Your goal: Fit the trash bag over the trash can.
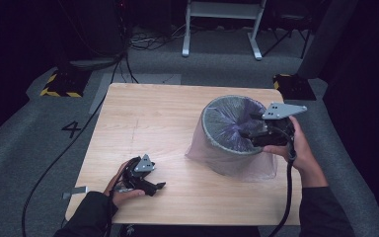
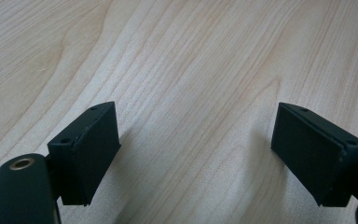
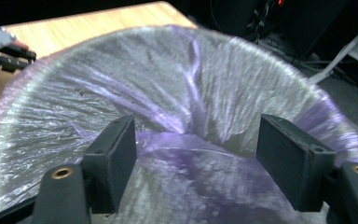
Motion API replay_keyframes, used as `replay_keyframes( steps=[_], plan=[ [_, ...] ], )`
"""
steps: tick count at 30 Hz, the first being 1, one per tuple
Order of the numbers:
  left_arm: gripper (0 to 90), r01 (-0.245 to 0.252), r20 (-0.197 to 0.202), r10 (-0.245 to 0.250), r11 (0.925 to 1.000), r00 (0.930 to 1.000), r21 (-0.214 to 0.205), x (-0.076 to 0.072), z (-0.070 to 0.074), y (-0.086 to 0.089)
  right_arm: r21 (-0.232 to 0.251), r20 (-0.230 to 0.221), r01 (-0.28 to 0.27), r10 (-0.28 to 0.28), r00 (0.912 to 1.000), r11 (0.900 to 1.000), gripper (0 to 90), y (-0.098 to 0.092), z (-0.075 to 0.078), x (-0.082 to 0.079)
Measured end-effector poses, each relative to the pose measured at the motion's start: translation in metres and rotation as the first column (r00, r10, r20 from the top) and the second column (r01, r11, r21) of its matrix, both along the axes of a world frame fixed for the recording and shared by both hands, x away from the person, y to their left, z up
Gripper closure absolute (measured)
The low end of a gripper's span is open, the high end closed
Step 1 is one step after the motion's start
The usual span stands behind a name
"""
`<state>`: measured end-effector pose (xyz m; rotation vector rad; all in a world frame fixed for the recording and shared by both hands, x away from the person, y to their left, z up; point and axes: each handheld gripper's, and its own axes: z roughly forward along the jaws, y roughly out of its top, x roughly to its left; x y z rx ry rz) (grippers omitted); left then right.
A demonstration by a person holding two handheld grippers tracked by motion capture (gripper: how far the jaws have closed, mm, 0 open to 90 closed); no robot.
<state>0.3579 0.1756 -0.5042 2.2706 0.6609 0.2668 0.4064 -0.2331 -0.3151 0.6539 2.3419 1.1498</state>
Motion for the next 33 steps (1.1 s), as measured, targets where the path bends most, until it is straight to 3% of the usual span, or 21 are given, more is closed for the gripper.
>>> replay_keyframes(
  steps=[5, 11, 15, 22, 29, 31, 33],
  plan=[
    [14.6, 0.004, 0.000, -0.004, 1.0000, 1.0000, 0.001, 0.001, 0.000, -0.001, -0.058, -0.063, 0.018, -0.022, 0.9977, 0.9982, 26.8, 0.010, -0.007, 0.004],
    [14.6, 0.008, 0.001, -0.008, 1.0000, 1.0000, 0.000, 0.002, 0.000, -0.001, -0.058, -0.118, 0.023, -0.030, 0.9925, 0.9980, 26.7, 0.011, -0.010, 0.009],
    [14.5, 0.009, 0.000, -0.009, 1.0000, 1.0000, 0.000, 0.002, 0.000, -0.001, -0.098, -0.155, 0.055, -0.069, 0.9855, 0.9937, 24.6, 0.016, -0.014, 0.014],
    [14.5, 0.011, -0.001, -0.011, 0.9999, 0.9999, 0.000, 0.002, 0.000, -0.001, -0.114, -0.181, 0.078, -0.098, 0.9785, 0.9904, 24.5, 0.016, -0.016, 0.017],
    [14.5, 0.011, -0.001, -0.011, 0.9999, 0.9999, 0.000, 0.002, 0.000, -0.001, -0.115, -0.170, 0.085, -0.104, 0.9799, 0.9897, 24.2, 0.018, -0.016, 0.016],
    [14.5, 0.010, -0.001, -0.010, 0.9999, 0.9999, 0.000, 0.002, 0.000, -0.001, -0.108, -0.155, 0.091, -0.107, 0.9820, 0.9900, 23.5, 0.016, -0.014, 0.014],
    [14.5, 0.010, -0.001, -0.010, 0.9999, 0.9999, 0.001, 0.002, 0.000, -0.001, -0.079, -0.108, 0.097, -0.105, 0.9886, 0.9922, 22.8, 0.013, -0.010, 0.011]
  ],
)
